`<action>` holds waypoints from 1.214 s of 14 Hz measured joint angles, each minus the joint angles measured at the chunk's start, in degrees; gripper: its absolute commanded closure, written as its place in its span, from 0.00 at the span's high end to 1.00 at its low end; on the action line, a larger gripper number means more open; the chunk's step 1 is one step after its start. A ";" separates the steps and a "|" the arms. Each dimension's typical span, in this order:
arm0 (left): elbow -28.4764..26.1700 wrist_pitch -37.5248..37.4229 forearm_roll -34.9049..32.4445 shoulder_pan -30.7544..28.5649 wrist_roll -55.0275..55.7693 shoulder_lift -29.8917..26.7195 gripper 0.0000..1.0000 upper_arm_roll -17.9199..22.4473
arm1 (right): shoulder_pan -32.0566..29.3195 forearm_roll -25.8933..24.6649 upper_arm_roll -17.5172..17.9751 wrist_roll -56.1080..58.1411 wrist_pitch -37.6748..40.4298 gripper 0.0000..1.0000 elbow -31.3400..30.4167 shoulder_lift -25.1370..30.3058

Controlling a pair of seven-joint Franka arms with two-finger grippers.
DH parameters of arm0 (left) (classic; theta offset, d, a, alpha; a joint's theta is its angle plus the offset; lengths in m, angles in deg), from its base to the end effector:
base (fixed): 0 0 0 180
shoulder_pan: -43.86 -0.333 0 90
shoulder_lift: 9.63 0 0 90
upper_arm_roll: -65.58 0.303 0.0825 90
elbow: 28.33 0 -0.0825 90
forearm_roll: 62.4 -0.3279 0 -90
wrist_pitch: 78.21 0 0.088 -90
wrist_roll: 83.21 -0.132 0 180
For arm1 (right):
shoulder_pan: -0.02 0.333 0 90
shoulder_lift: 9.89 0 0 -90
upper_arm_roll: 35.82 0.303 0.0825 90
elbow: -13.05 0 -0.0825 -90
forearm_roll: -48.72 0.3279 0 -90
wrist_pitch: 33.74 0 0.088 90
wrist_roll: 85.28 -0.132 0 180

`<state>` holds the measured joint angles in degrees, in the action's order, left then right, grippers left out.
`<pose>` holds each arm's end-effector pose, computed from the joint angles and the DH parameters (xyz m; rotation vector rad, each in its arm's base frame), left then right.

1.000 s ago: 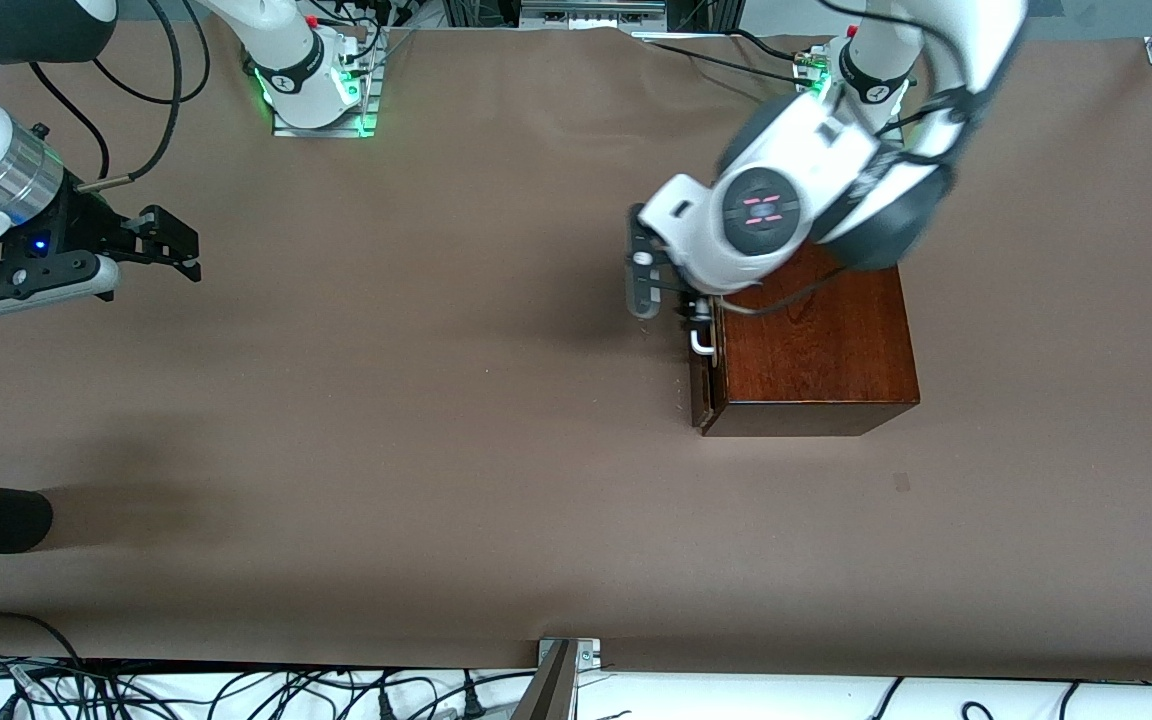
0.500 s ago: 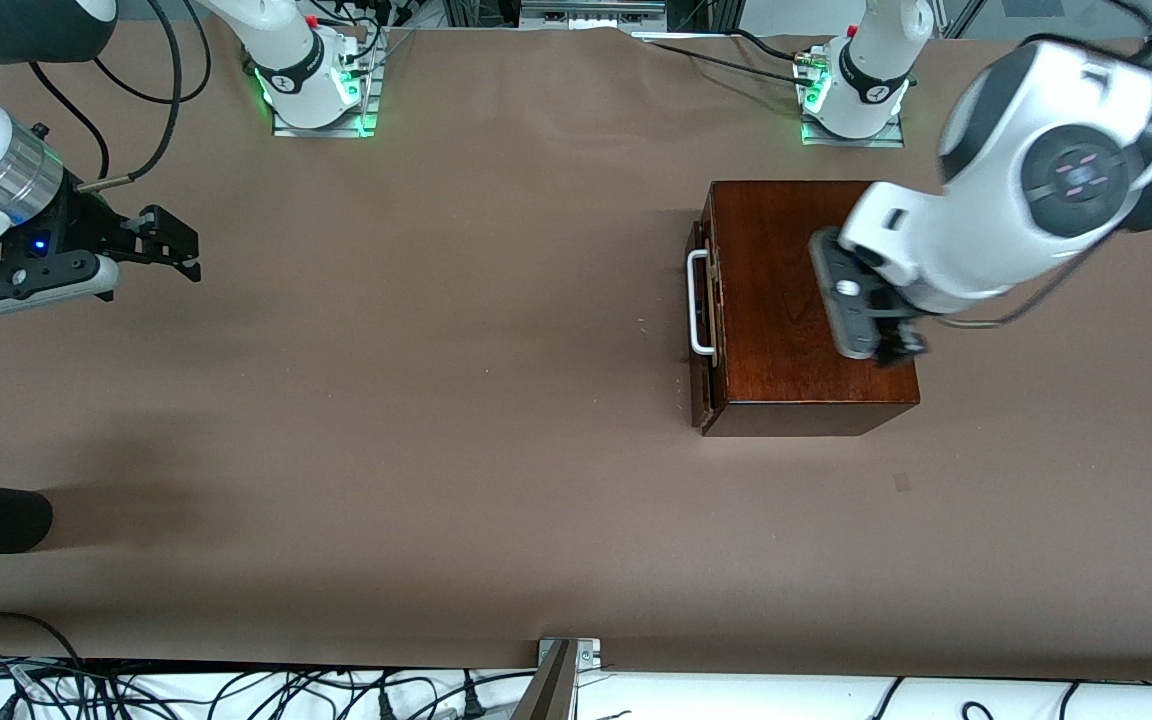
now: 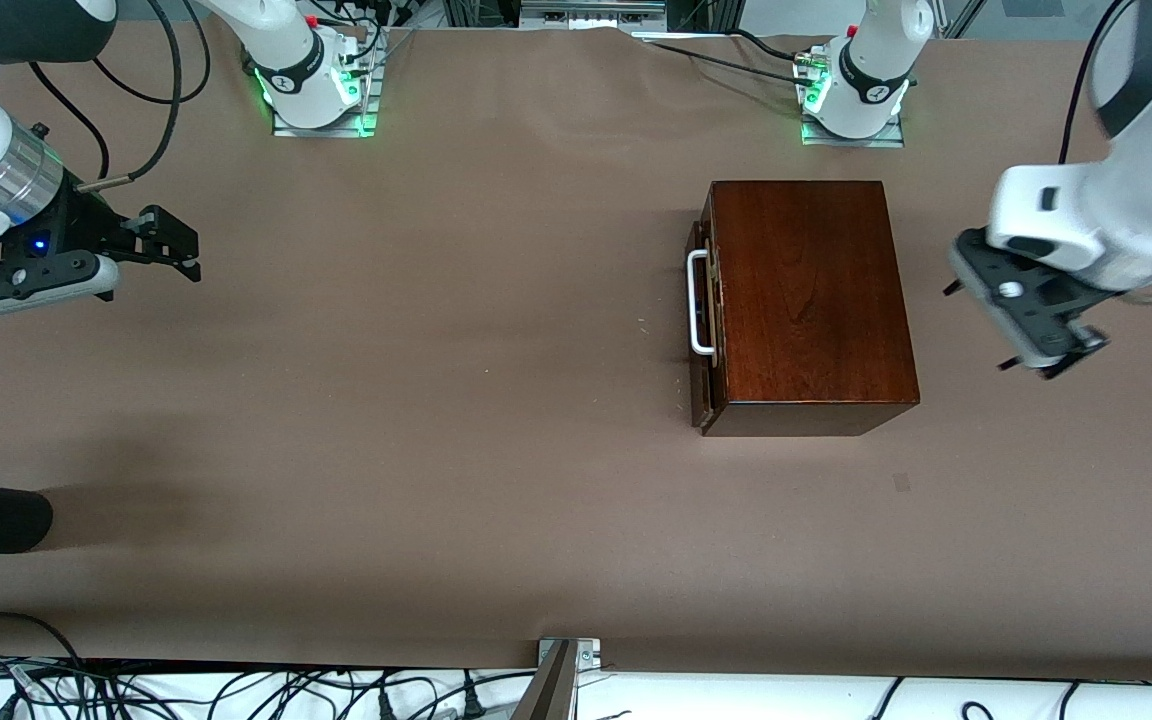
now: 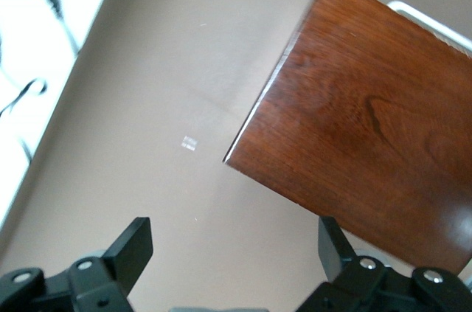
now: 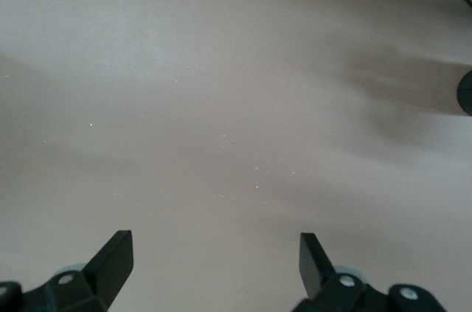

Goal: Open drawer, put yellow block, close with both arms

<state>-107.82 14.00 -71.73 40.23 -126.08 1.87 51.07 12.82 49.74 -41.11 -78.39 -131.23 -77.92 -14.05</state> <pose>0.5563 -0.0711 0.5641 -2.6998 1.3656 0.0074 0.5265 0.0732 0.5540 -3.1053 -0.3898 -0.0649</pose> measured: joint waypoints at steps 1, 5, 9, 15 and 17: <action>-1.83 0.17 0.48 0.44 5.31 -1.84 1.00 1.19 | 0.00 0.00 0.00 0.00 0.00 1.00 0.00 0.00; -9.86 0.42 1.68 1.28 27.80 -9.06 1.00 4.11 | 0.00 0.00 0.00 0.00 0.00 1.00 0.00 -0.01; -14.04 0.57 7.05 1.66 38.02 -12.84 1.00 9.77 | 0.00 0.00 0.00 0.00 0.01 1.00 0.00 -0.02; -15.77 0.79 9.88 1.83 39.60 -12.94 1.00 13.34 | 0.00 0.00 0.00 0.00 0.01 1.00 0.00 -0.03; -15.90 0.39 9.88 2.02 39.95 -12.85 1.00 13.33 | 0.00 0.00 0.00 0.00 0.01 1.00 0.00 -0.06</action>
<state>-123.72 14.39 -61.84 42.25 -86.13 -10.97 64.40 12.82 49.74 -41.11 -78.39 -131.23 -77.92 -14.10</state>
